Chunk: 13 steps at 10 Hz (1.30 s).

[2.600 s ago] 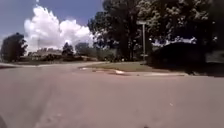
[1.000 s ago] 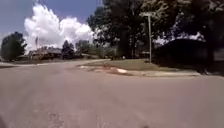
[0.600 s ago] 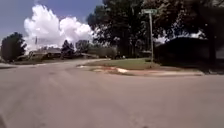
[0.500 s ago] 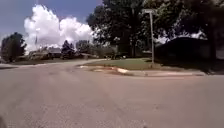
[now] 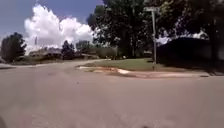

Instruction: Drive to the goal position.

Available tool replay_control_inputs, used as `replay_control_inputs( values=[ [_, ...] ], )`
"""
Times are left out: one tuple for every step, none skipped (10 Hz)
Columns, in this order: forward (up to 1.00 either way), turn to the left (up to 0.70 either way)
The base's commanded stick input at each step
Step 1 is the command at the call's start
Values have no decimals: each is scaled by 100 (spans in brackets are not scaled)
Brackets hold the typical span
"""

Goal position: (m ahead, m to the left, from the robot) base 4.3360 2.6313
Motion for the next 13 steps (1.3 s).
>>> replay_control_inputs(
  values=[
    [70, 11],
    [70, 0],
    [70, 0],
    [70, 0],
    [70, 0],
    [70, 0],
    [70, 0],
    [70, 0],
    [70, 0],
    [70, 0],
    [70, 0],
    [70, 0],
    [70, 0]
  ],
)
